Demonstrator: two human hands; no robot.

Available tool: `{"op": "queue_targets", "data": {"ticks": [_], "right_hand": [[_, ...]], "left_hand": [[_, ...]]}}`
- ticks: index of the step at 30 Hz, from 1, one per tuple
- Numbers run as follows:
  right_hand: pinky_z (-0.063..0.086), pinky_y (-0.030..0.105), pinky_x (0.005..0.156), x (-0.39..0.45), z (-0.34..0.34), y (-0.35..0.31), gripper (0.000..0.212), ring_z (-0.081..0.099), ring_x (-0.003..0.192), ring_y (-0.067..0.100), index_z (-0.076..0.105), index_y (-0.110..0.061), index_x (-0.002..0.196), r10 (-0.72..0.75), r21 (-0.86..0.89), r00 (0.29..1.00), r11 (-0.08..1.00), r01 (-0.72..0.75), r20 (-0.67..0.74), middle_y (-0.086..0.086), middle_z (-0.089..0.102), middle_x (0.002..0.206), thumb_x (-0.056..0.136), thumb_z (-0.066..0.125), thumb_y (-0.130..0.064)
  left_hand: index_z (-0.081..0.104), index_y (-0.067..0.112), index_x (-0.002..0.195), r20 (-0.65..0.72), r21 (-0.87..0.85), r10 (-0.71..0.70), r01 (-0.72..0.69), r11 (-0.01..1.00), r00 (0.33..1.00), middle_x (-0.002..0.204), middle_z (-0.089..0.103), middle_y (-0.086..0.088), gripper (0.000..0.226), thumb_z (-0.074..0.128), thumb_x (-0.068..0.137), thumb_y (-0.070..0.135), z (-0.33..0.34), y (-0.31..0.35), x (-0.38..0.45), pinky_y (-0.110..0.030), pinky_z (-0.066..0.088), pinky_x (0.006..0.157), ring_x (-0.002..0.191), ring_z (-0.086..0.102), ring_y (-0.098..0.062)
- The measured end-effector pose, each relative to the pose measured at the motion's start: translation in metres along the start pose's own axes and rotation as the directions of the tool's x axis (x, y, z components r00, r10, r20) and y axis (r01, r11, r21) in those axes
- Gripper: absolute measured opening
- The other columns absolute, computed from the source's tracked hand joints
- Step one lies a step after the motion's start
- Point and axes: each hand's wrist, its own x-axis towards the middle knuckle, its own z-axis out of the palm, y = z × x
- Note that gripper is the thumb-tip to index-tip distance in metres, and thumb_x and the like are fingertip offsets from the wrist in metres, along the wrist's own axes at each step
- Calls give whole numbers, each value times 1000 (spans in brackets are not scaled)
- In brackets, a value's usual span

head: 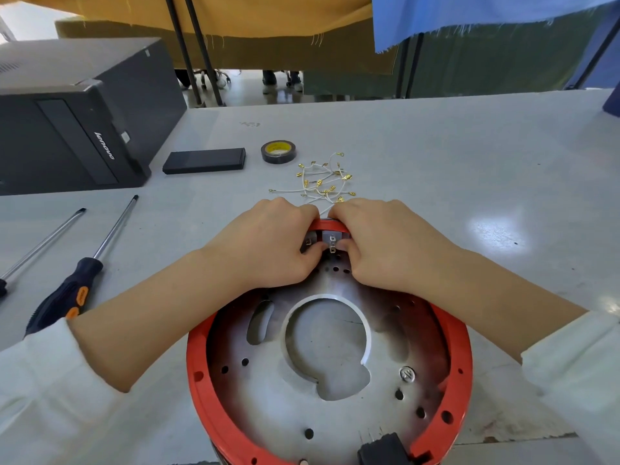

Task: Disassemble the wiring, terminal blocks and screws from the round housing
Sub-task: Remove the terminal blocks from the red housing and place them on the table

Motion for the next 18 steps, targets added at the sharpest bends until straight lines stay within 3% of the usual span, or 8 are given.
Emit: {"op": "queue_targets", "data": {"ticks": [3, 7, 15, 18], "right_hand": [[47, 42, 78, -3, 1, 1, 25, 57, 97, 29, 50, -19, 112, -27, -16, 1000, 1000, 27, 13, 2, 57, 110, 88, 53, -23], [46, 42, 80, -2, 0, 0, 26, 56, 101, 28, 51, -21, 115, 0, 13, 1000, 1000, -1, 24, 0, 57, 112, 89, 53, -22], [46, 40, 71, -3, 0, -4, 23, 57, 88, 31, 48, -17, 106, 32, -14, 999, 999, -31, 19, 2, 57, 105, 85, 55, -22], [37, 36, 63, -5, -1, -5, 22, 50, 78, 29, 46, -15, 108, 4, -66, 1000, 998, -3, 14, 5, 56, 107, 87, 51, -22]], "left_hand": [[36, 23, 76, -13, 25, 8, -8, 1000, 1000, 60, 37, 6, 25, 49, 85, 43, 0, 1, -2, -32, 28, 54, 59, 38, -23], [36, 23, 79, -33, 33, 17, -15, 999, 999, 69, 54, -4, 24, 49, 87, 42, 0, 3, -3, -32, 29, 54, 62, 40, -26], [36, 24, 70, -14, -20, -6, 6, 1000, 1000, 58, 38, 6, 28, 51, 84, 42, -1, 1, -2, -32, 29, 55, 60, 40, -26], [36, 24, 69, -13, -28, -12, 12, 1000, 1000, 58, 38, 6, 28, 52, 84, 42, -2, 1, -2, -31, 30, 55, 60, 41, -26]]}}
